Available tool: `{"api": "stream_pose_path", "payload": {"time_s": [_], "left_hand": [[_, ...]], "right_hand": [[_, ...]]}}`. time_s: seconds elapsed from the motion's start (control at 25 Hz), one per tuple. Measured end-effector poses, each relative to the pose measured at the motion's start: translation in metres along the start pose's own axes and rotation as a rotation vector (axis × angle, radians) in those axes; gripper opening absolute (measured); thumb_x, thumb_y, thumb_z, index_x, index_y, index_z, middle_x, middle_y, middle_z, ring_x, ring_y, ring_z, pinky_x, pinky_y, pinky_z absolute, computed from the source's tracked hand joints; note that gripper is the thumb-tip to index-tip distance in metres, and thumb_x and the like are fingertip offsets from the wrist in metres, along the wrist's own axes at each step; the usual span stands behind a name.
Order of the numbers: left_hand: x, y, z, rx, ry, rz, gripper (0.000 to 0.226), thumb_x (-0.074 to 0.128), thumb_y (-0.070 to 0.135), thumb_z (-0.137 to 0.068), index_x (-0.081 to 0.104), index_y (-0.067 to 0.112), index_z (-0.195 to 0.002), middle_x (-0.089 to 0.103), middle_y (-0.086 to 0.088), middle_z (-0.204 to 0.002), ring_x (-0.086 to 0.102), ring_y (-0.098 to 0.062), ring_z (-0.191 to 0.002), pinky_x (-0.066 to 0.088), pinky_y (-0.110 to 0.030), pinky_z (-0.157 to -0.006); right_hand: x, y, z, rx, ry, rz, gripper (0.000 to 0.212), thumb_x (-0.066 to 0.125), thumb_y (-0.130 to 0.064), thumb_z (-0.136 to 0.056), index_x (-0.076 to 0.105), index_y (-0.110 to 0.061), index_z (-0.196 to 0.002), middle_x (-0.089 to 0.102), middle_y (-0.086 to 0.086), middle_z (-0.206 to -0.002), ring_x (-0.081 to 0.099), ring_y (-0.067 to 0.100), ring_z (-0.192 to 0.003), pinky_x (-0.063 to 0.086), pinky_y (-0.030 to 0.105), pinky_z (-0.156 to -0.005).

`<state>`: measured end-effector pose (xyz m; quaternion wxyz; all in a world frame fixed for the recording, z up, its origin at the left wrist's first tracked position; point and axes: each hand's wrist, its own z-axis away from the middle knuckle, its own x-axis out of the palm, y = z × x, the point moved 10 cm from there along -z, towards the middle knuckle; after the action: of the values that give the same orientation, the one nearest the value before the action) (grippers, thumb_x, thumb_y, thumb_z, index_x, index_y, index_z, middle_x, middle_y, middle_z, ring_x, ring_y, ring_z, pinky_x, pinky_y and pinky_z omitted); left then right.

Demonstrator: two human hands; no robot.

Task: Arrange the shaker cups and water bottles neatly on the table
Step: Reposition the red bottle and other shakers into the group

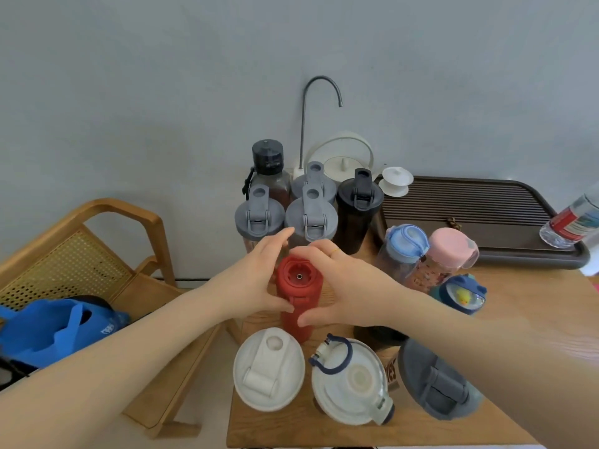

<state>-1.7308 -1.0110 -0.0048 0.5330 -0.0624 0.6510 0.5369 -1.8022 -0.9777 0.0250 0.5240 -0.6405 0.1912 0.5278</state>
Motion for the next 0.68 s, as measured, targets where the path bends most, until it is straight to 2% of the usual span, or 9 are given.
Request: {"api": "stream_pose_path", "payload": {"time_s": [0.08,0.16,0.28,0.36,0.44,0.52,0.56,0.6,0.68], "left_hand": [[-0.001,-0.007,0.003,0.016,-0.060,0.052,0.105,0.078,0.025,-0.070,0.003,0.030,-0.143,0.027,0.007,-0.140,0.042,-0.004,-0.115,0.039,-0.020,-0.097],[-0.015,-0.010,0.003,0.067,-0.038,-0.017,0.088,0.069,0.017,-0.077,0.012,0.027,-0.143,0.032,0.007,-0.138,0.036,-0.002,-0.121,0.035,-0.021,-0.102],[-0.068,-0.024,-0.004,0.070,0.290,-0.068,0.063,0.057,0.005,-0.081,0.031,0.016,-0.137,0.036,-0.004,-0.140,0.030,-0.006,-0.125,0.026,-0.029,-0.109],[-0.088,-0.039,-0.004,0.031,0.404,0.035,0.053,0.056,0.002,-0.082,0.040,0.015,-0.131,0.042,-0.004,-0.132,0.039,-0.011,-0.121,0.034,-0.039,-0.108],[-0.070,-0.042,-0.003,0.059,0.209,0.097,0.058,0.062,0.008,-0.081,0.038,0.023,-0.131,0.044,0.006,-0.126,0.045,-0.004,-0.114,0.041,-0.034,-0.103],[-0.033,-0.043,0.005,0.054,-0.069,0.128,0.077,0.071,0.020,-0.076,0.024,0.038,-0.134,0.042,0.021,-0.126,0.042,0.009,-0.113,0.038,-0.012,-0.097],[-0.022,-0.047,0.008,0.039,-0.113,0.148,0.085,0.075,0.024,-0.073,0.016,0.044,-0.132,0.039,0.030,-0.121,0.041,0.015,-0.110,0.035,-0.002,-0.090],[-0.017,-0.053,0.009,0.023,-0.086,0.182,0.091,0.078,0.025,-0.070,0.012,0.047,-0.129,0.037,0.034,-0.117,0.040,0.020,-0.105,0.033,0.004,-0.084],[-0.022,-0.066,0.010,-0.020,0.067,0.283,0.094,0.082,0.024,-0.065,0.014,0.045,-0.126,0.040,0.031,-0.111,0.045,0.017,-0.100,0.036,0.004,-0.078]], "right_hand": [[0.007,0.003,-0.010,0.037,0.033,0.042,0.089,0.071,-0.050,-0.070,0.021,-0.028,-0.140,0.030,-0.002,-0.141,0.052,0.023,-0.115,0.048,0.042,-0.092],[0.012,0.007,-0.016,0.060,0.051,0.046,0.081,0.071,-0.043,-0.071,0.026,-0.026,-0.137,0.035,0.000,-0.136,0.053,0.025,-0.112,0.049,0.041,-0.090],[0.010,0.004,-0.023,0.044,0.083,0.095,0.072,0.068,-0.039,-0.073,0.030,-0.023,-0.133,0.043,0.001,-0.127,0.054,0.023,-0.104,0.049,0.034,-0.085],[0.007,0.001,-0.031,0.049,0.087,0.114,0.072,0.067,-0.040,-0.074,0.031,-0.022,-0.133,0.044,0.001,-0.128,0.054,0.022,-0.104,0.047,0.031,-0.083],[0.005,-0.003,-0.042,0.054,0.089,0.151,0.071,0.066,-0.041,-0.074,0.031,-0.021,-0.133,0.045,0.001,-0.128,0.055,0.023,-0.103,0.047,0.031,-0.082],[0.005,-0.009,-0.055,0.054,0.107,0.152,0.072,0.067,-0.041,-0.073,0.032,-0.021,-0.132,0.046,0.003,-0.126,0.057,0.024,-0.101,0.050,0.034,-0.080],[0.006,-0.013,-0.062,0.054,0.120,0.129,0.072,0.067,-0.041,-0.072,0.032,-0.021,-0.132,0.047,0.003,-0.126,0.057,0.024,-0.101,0.051,0.036,-0.081],[0.007,-0.017,-0.069,0.055,0.125,0.102,0.073,0.068,-0.040,-0.072,0.033,-0.021,-0.132,0.047,0.003,-0.127,0.057,0.024,-0.103,0.051,0.036,-0.083],[0.014,-0.028,-0.084,0.035,0.087,0.058,0.074,0.070,-0.040,-0.072,0.033,-0.020,-0.133,0.046,0.004,-0.129,0.056,0.023,-0.106,0.050,0.037,-0.087]]}}
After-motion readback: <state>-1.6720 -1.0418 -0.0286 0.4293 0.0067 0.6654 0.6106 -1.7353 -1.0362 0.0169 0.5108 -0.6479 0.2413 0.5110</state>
